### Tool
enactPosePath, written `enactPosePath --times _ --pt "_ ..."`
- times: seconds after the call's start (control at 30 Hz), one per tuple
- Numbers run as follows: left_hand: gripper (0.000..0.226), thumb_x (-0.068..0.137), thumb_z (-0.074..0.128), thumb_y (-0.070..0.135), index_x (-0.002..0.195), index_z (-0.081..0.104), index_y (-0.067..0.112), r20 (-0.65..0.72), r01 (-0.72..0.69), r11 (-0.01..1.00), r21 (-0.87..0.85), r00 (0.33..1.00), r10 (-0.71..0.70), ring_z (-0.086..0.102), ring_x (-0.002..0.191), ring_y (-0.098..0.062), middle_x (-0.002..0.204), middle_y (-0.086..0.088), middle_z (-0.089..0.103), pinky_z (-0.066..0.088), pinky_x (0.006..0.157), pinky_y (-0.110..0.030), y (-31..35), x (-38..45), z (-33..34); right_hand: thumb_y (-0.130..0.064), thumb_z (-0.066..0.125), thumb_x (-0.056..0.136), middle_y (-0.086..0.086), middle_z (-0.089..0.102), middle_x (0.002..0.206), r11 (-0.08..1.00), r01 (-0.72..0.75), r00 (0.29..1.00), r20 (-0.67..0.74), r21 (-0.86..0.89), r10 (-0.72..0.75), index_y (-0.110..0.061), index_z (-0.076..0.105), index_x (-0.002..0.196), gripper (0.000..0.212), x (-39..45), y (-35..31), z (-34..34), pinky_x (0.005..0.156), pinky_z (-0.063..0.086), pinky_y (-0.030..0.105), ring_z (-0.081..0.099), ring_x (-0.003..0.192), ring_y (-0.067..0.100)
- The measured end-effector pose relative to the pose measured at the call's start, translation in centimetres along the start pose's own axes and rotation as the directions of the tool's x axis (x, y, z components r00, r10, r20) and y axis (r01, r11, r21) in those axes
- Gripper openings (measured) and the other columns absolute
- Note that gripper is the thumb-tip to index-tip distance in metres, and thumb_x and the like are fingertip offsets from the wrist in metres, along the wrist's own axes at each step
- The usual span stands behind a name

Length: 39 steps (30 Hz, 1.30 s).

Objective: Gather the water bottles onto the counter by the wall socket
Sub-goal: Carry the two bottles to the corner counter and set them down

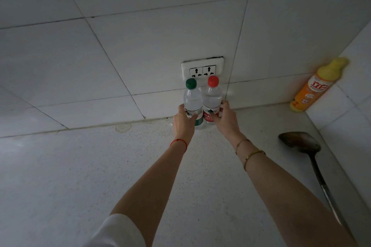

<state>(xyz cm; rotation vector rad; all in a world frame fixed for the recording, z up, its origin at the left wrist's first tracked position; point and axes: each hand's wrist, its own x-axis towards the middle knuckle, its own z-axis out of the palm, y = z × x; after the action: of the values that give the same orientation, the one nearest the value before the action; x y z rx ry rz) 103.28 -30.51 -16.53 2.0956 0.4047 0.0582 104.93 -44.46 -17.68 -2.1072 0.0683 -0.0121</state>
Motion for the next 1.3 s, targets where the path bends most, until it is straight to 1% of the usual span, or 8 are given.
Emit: enactPosePath --times 0.1,0.3,0.57,0.7,0.8,1.03,1.17,1.3 --pt "0.052 0.085 0.065 0.019 0.131 0.042 0.011 -0.021 -0.033 0.999 0.003 0.999 0.033 0.061 0.105 -0.029 0.122 -0.014 0.062 0.048 0.077 -0.030 -0.4 -0.3 0.3 -0.022 0.068 0.083 0.015 0.062 0.123 1.000 -0.009 1.000 0.003 -0.010 0.009 -0.007 0.042 0.127 0.054 0.0 0.0 0.0 0.094 0.051 0.040 0.062 0.109 0.028" --pt "0.051 0.086 0.064 0.014 0.132 0.042 0.009 -0.021 -0.056 0.998 -0.039 0.998 0.056 0.060 0.110 -0.031 0.123 -0.016 0.061 0.050 0.088 -0.036 -0.2 0.2 0.2 -0.024 0.068 0.082 0.016 0.062 0.123 0.999 0.002 1.000 0.011 -0.052 -0.001 -0.006 0.041 0.129 0.057 0.0 -0.2 -0.2 0.092 0.050 0.037 0.063 0.109 0.028" --pt "0.054 0.089 0.060 0.018 0.137 0.035 0.011 0.031 -0.047 0.996 0.069 0.999 0.045 0.060 0.110 -0.031 0.124 -0.014 0.061 0.050 0.084 -0.036 0.3 0.0 -0.4 -0.025 0.064 0.086 0.016 0.058 0.130 0.996 -0.014 0.999 0.041 -0.086 0.017 -0.008 0.037 0.133 0.058 -0.5 -0.8 -0.3 0.097 0.048 0.044 0.058 0.115 0.032" --pt "0.073 0.091 0.058 0.021 0.148 0.014 0.009 0.138 -0.054 0.991 0.124 0.990 0.037 0.042 0.132 -0.031 0.145 -0.015 0.042 0.039 0.105 -0.043 0.9 -0.5 -1.4 -0.027 0.064 0.086 0.015 0.056 0.132 0.993 -0.010 0.997 0.073 -0.120 0.019 -0.008 0.034 0.137 0.062 -1.3 -1.1 -1.1 0.093 0.043 0.035 0.056 0.118 0.032" --pt "0.082 0.090 0.059 0.027 0.149 0.005 0.008 0.172 -0.032 0.979 0.202 0.985 -0.004 0.028 0.140 -0.031 0.154 -0.015 0.026 0.029 0.111 -0.043 1.1 -1.5 -2.9 -0.031 0.063 0.087 0.015 0.055 0.132 0.987 -0.004 0.999 0.047 -0.160 0.012 -0.008 0.038 0.134 0.058 -2.3 -1.5 -2.3 0.085 0.037 0.028 0.054 0.117 0.031" --pt "0.067 0.090 0.057 0.029 0.146 0.023 0.012 0.170 -0.291 0.862 0.415 0.956 0.240 0.032 0.138 -0.027 0.151 -0.011 0.031 0.032 0.113 -0.042 1.8 -7.2 -8.1 -0.032 0.062 0.087 0.011 0.057 0.126 0.913 0.211 0.978 0.069 -0.349 -0.199 -0.010 0.049 0.126 0.047 -7.0 -4.7 -5.6 0.088 0.034 0.025 0.048 0.116 0.027" --pt "0.057 0.093 0.053 0.027 0.144 0.030 0.013 0.175 -0.354 0.802 0.481 0.935 0.308 0.029 0.140 -0.025 0.151 -0.010 0.034 0.028 0.115 -0.043 1.9 -11.8 -12.0 -0.029 0.061 0.088 0.010 0.054 0.130 0.869 0.279 0.960 0.099 -0.408 -0.262 -0.009 0.048 0.129 0.047 -11.5 -6.7 -7.6 0.095 0.037 0.030 0.043 0.122 0.027" --pt "0.052 0.093 0.052 0.024 0.141 0.036 0.014 0.169 -0.395 0.784 0.479 0.918 0.359 0.037 0.135 -0.025 0.145 -0.008 0.042 0.030 0.113 -0.045 2.0 -17.4 -15.9 -0.031 0.058 0.089 0.010 0.050 0.136 0.832 0.315 0.949 0.155 -0.456 -0.274 -0.010 0.043 0.135 0.053 -16.7 -8.5 -9.3 0.104 0.038 0.038 0.039 0.128 0.026"
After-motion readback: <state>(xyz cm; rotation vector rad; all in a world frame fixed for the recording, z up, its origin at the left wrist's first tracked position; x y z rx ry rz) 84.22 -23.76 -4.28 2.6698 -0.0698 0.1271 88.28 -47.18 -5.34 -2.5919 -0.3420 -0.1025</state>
